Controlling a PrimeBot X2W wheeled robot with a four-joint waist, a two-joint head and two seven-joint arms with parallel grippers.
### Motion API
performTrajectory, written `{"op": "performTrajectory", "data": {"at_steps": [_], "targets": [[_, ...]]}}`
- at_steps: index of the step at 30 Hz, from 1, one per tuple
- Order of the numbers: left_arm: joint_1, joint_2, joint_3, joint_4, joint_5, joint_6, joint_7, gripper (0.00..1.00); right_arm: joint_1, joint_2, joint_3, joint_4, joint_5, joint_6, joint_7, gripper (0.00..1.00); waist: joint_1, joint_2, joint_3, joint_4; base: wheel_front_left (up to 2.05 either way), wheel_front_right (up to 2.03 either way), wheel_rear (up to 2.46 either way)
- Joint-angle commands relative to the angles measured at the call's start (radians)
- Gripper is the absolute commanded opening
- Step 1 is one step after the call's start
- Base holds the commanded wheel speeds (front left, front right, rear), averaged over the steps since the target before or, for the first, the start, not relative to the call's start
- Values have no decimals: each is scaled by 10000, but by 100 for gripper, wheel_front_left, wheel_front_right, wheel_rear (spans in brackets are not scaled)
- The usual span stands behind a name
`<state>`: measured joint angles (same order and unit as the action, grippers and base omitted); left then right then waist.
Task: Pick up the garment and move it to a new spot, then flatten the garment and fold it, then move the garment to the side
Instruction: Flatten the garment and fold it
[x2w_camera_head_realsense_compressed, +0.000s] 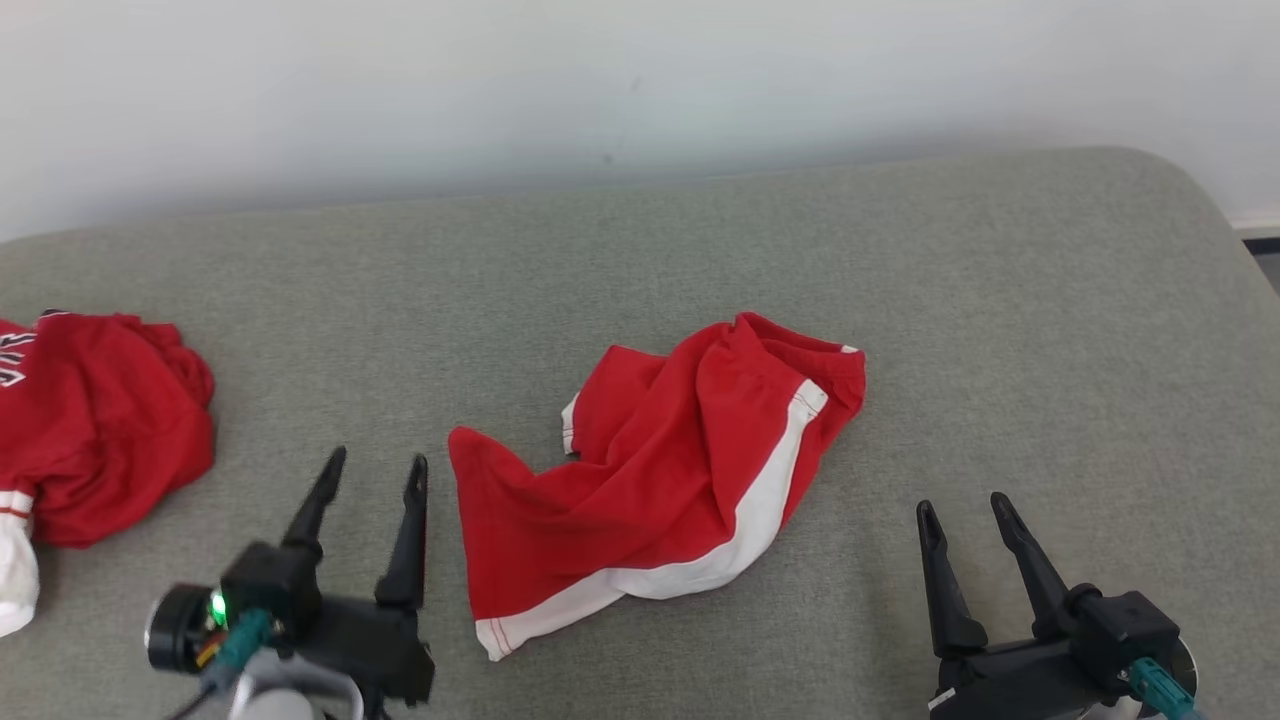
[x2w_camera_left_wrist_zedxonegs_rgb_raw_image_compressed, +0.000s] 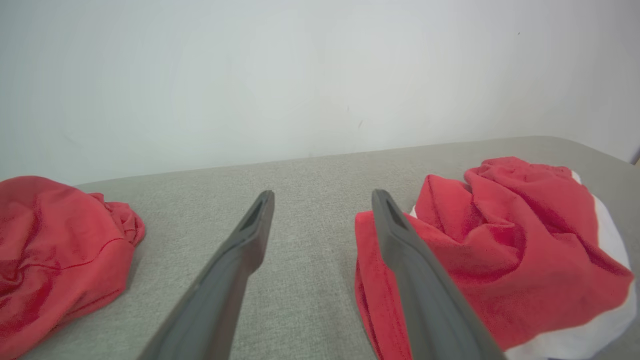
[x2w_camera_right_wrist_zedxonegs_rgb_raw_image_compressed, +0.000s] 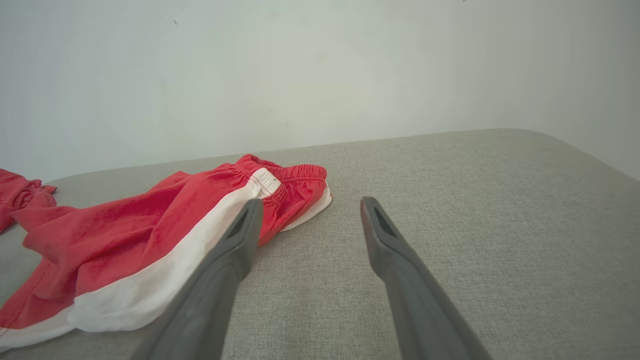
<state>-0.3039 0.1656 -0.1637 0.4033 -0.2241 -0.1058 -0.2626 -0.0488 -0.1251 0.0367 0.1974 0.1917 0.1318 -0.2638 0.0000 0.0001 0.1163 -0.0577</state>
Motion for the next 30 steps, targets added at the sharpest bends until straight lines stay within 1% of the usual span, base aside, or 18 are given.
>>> {"op": "performTrajectory", "data": {"at_steps": [1,3,7,13,19,30], "targets": [[566,-128,23,-351,160,-16,-31,100,122,52,8,11,21,-23,-9,100,0,-1,-187,267,0,0,0],[1032,-180,34,-660,245,-50,-31,100,151,58,1,11,29,-23,-11,100,0,-1,-215,343,0,0,0],[1935,-429,-255,-853,217,-99,-31,100,219,55,29,61,49,-23,-11,100,0,-1,-270,433,0,0,0],[2616,-699,-838,-271,-26,-193,-32,100,222,-39,99,186,100,-23,-11,100,0,-1,-362,505,0,0,0],[2353,-841,-1298,664,-164,-247,-32,100,114,-107,304,293,110,-23,-10,100,0,-1,-442,376,0,0,0],[1664,-975,-1117,1917,-441,-238,-32,100,64,-214,383,320,175,-23,-9,100,0,-1,-305,-259,0,0,0]]}}
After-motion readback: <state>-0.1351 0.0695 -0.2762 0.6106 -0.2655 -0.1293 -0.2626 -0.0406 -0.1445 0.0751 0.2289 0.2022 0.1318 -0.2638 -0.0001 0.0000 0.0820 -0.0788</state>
